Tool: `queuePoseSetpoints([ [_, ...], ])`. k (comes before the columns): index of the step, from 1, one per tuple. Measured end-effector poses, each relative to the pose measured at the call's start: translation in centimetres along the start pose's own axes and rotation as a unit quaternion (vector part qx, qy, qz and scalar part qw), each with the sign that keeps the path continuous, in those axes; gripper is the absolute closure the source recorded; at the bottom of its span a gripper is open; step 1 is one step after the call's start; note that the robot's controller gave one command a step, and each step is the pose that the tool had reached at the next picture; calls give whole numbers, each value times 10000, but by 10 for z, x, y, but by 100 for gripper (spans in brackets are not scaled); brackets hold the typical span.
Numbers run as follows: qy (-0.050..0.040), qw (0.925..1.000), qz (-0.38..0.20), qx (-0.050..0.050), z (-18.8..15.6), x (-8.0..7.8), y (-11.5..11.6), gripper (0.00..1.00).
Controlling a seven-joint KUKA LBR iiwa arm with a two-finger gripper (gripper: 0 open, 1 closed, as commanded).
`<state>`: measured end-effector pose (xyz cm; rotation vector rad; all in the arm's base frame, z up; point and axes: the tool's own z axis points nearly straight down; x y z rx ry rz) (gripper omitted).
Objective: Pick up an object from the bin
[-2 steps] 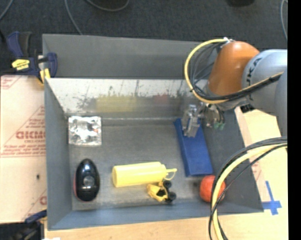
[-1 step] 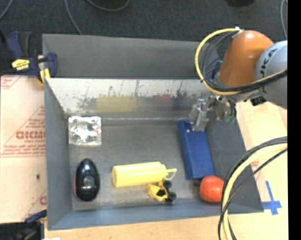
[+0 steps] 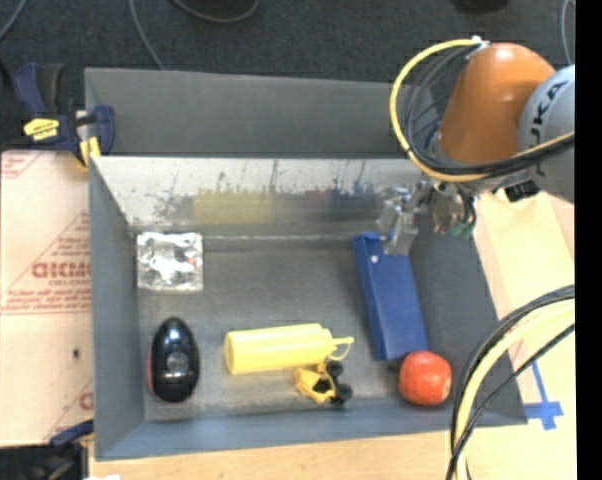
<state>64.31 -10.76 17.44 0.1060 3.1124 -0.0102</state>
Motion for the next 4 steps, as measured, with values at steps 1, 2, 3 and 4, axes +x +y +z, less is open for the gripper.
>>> queuePoseSetpoints([
  [1, -10, 10000, -27, -9, -10, 2, 8, 100],
  [2, -69, 9997, -232, 13, 3, 3, -4, 100],
  [3, 37, 9997, -232, -14, -3, 6, -10, 100],
  [4, -99, 9999, -140, 16, -149, -8, -18, 100],
])
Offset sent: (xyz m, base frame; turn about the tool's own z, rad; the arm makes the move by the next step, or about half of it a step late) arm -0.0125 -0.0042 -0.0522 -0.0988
